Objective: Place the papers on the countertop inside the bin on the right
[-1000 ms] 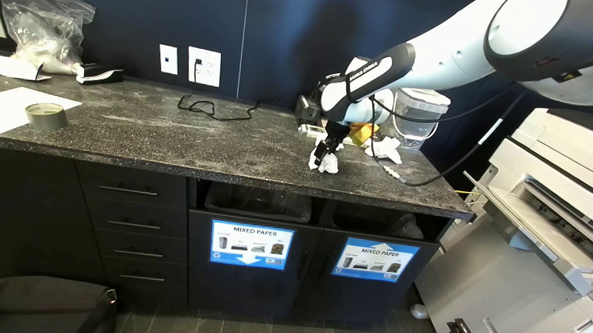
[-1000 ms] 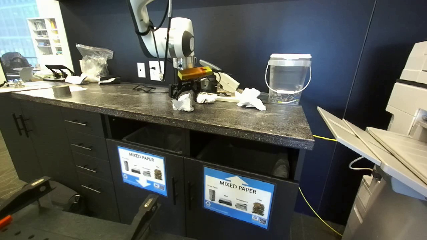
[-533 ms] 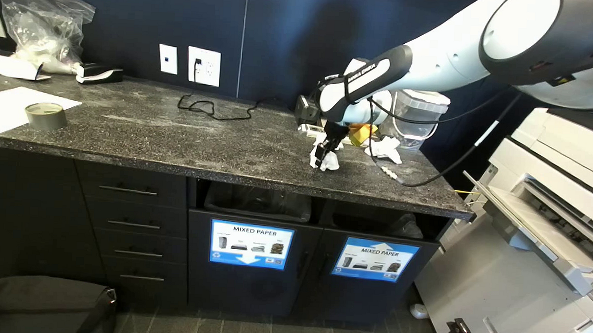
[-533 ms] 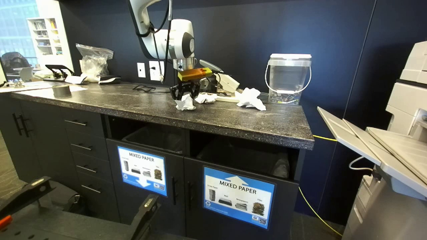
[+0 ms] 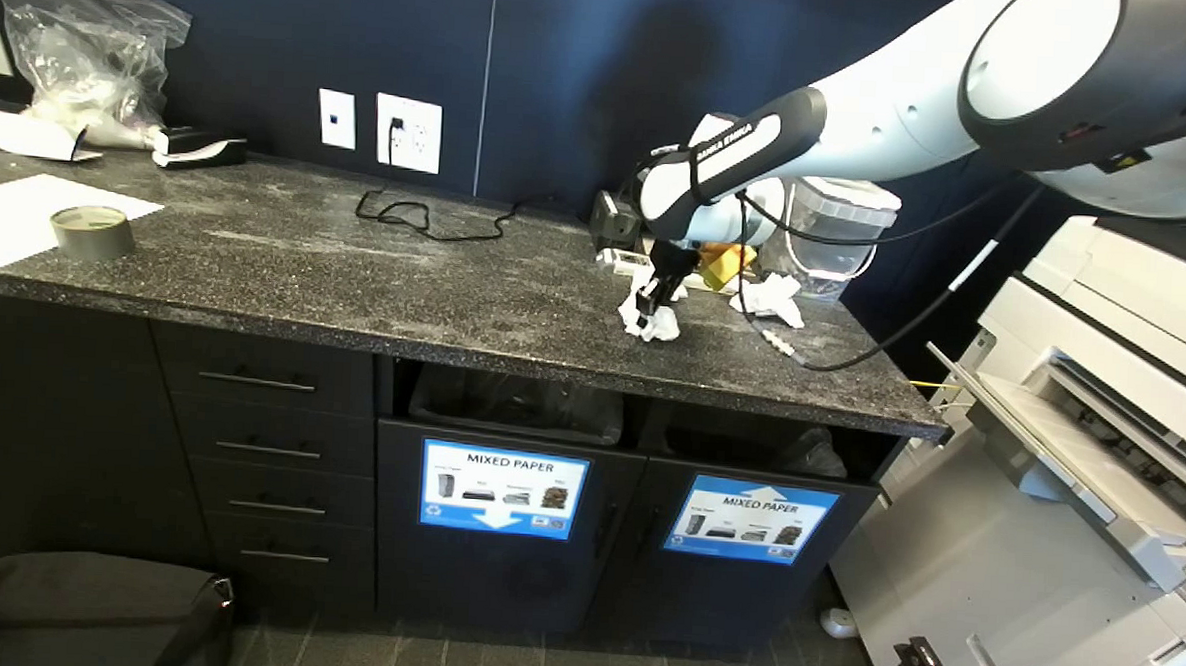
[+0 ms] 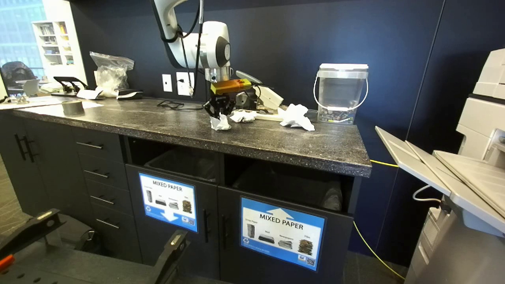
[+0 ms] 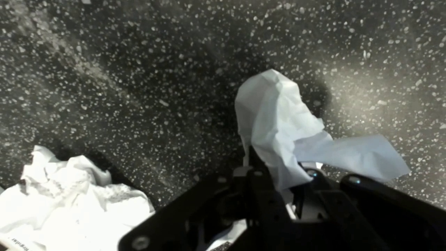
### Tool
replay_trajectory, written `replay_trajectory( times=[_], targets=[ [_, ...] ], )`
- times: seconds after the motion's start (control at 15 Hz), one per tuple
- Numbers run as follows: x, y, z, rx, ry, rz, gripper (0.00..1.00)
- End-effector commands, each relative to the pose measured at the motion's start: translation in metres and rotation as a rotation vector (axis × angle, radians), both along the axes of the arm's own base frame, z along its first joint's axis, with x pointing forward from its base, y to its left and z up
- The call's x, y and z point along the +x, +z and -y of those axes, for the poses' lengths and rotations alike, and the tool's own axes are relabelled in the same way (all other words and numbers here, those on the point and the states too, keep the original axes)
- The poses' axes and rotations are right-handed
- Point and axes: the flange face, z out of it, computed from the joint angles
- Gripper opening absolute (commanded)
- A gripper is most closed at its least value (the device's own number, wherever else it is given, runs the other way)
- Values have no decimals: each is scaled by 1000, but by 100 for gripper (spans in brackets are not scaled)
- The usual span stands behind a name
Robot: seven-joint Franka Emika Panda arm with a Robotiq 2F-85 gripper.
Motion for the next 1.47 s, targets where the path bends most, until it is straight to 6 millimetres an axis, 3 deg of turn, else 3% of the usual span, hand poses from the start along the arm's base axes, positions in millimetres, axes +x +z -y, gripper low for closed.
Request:
replay_trajectory(
  times=[0.0,0.27,0.73,1.13,1.4],
  targets=[
    [1,-8,8,-45,14,-30,11],
    [-5,-13,26,-76,-7,-59,12],
    [-22,-16,77,-123,-78,-103,12],
    [-55,-13,120,-113,-195,-149,12],
    [-83,-12,155,-97,-361,-153,12]
  ],
)
